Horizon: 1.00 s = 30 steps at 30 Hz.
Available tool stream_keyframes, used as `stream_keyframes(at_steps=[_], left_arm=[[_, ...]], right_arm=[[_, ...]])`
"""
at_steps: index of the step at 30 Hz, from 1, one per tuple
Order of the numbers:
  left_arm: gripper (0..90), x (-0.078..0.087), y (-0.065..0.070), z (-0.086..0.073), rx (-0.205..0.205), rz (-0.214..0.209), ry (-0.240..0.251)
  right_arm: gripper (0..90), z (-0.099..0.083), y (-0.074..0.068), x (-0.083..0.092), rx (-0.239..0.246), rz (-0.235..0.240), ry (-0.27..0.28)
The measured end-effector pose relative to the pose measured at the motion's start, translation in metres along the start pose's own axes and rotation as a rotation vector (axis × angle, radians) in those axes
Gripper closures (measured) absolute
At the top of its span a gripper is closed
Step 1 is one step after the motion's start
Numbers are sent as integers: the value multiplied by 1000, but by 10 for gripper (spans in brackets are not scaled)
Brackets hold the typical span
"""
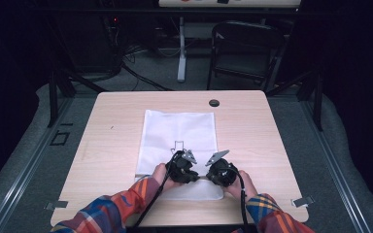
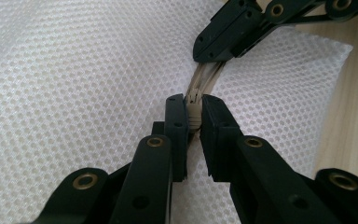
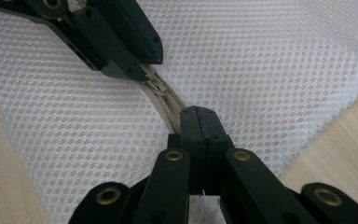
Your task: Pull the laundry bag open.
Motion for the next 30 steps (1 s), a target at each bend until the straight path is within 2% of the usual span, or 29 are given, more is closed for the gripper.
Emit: stream_keyframes(at_steps=[20,30], left_arm=[[810,12,-9,-11,23,2,-7],[808,14,-10,-14,17,9,-20]], right_arm=[[900,-1,0,0,-4,1,-3],[900,0,0,0,-3,2,-2]])
Point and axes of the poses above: each handheld gripper's, and its own axes: x roughly backward along the jaws, z roughly out of its top, y roughly to its right, the point moved 9 cm from there along -x, roughly forward along the jaws, and after that the axes turned 11 degrees about x, right-handed, at the moved point
